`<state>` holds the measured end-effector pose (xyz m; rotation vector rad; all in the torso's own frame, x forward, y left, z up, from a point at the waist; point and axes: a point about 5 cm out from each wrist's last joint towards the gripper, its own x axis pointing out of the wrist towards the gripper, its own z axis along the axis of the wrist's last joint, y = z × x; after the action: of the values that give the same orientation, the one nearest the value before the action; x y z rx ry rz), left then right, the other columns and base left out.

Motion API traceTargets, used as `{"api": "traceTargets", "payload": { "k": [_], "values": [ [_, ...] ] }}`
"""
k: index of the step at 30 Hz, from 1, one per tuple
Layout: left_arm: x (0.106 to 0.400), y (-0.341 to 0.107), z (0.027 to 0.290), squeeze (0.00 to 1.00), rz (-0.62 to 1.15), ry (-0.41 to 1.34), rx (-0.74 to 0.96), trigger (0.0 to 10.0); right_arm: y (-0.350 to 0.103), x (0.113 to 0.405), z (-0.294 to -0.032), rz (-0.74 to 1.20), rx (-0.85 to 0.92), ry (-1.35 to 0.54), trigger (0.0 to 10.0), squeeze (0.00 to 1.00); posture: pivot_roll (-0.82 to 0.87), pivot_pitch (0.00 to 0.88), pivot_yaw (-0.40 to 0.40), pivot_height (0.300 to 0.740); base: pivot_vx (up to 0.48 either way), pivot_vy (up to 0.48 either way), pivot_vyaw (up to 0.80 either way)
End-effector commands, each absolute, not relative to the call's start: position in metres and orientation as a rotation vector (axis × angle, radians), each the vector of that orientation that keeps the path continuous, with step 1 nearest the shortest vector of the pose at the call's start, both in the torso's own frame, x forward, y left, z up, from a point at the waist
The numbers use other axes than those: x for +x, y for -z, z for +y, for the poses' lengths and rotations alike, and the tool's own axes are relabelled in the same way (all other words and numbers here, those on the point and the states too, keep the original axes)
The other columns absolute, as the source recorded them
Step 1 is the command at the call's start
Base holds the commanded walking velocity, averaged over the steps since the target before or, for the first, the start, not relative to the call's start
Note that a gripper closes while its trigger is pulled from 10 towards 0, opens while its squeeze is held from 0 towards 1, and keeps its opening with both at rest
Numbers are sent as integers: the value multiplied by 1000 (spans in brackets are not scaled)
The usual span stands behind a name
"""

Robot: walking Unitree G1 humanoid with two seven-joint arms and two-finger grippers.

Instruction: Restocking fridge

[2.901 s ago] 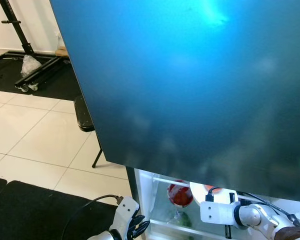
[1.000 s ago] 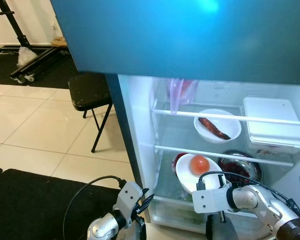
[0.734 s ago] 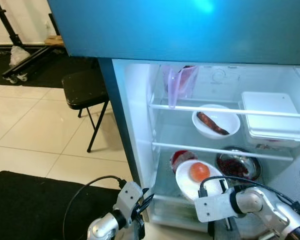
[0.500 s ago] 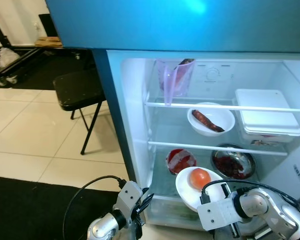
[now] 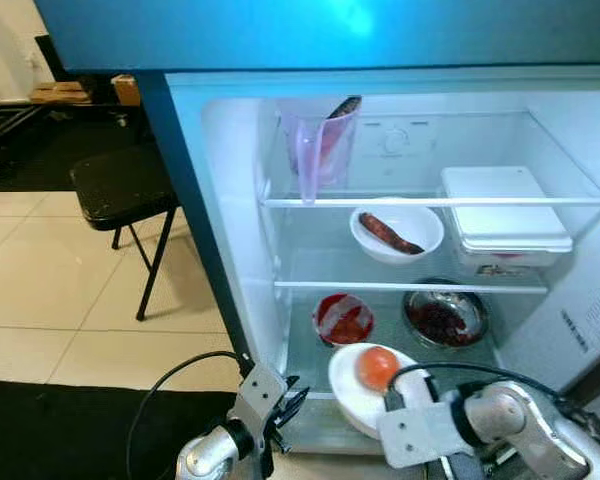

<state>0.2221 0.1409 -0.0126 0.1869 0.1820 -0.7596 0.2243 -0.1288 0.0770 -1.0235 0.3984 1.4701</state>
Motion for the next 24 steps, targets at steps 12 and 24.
{"api": "traceTargets", "payload": {
  "k": [12,24],
  "values": [
    [219,13,137,0,167,764,182,10000,-120,207,-118,305,-910,-1594,10000,0,-25,0,19,476,0,0,0],
    [218,12,135,0,157,757,157,10000,-143,234,-123,214,-1165,-1410,10000,0,-26,0,21,476,0,0,0]
  ]
}}
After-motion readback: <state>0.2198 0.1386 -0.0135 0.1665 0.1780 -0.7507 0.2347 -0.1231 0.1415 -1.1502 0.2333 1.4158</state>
